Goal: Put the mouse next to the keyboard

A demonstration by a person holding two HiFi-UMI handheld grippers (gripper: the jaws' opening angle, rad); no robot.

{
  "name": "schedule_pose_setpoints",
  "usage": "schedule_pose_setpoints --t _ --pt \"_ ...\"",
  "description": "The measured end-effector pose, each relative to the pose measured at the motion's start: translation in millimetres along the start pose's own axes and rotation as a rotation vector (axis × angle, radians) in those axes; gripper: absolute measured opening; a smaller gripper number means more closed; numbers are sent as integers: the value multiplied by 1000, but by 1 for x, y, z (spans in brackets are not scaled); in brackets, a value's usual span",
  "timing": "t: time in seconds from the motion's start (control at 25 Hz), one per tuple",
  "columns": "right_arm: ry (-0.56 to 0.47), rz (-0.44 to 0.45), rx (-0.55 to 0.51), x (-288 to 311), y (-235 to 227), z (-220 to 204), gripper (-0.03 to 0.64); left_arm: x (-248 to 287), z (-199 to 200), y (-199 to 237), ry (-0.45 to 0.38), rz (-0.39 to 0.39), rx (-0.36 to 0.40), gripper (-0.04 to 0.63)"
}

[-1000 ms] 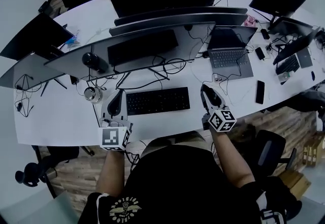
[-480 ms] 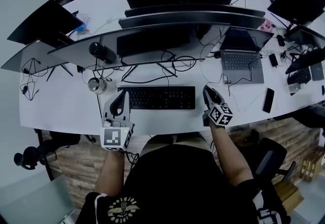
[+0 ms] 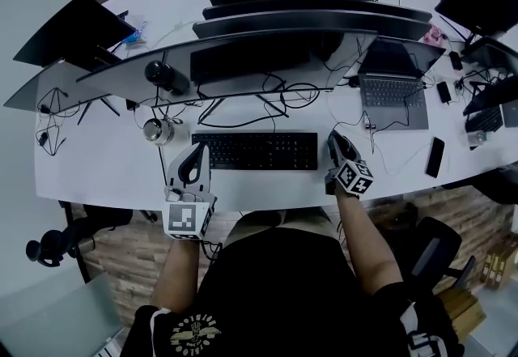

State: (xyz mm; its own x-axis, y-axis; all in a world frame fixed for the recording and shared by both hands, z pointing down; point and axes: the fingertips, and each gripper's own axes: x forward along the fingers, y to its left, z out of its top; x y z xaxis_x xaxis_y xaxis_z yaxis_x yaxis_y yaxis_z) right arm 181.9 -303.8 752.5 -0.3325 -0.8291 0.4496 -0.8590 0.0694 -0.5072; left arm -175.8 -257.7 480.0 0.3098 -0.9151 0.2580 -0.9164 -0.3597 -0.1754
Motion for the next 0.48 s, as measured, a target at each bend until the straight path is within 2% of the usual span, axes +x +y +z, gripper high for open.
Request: schedule_pose_setpoints --t 0.24,0.36,0.48 --pt "72 -53 54 -6 -16 -23 183 3 -3 -2 -7 -17 5 2" --pt "120 -47 29 -11 -17 -32 263 5 2 -4 -18 -28 7 2" --pt "181 -84 -48 -17 -22 -41 304 4 2 -3 -11 -28 5 2"
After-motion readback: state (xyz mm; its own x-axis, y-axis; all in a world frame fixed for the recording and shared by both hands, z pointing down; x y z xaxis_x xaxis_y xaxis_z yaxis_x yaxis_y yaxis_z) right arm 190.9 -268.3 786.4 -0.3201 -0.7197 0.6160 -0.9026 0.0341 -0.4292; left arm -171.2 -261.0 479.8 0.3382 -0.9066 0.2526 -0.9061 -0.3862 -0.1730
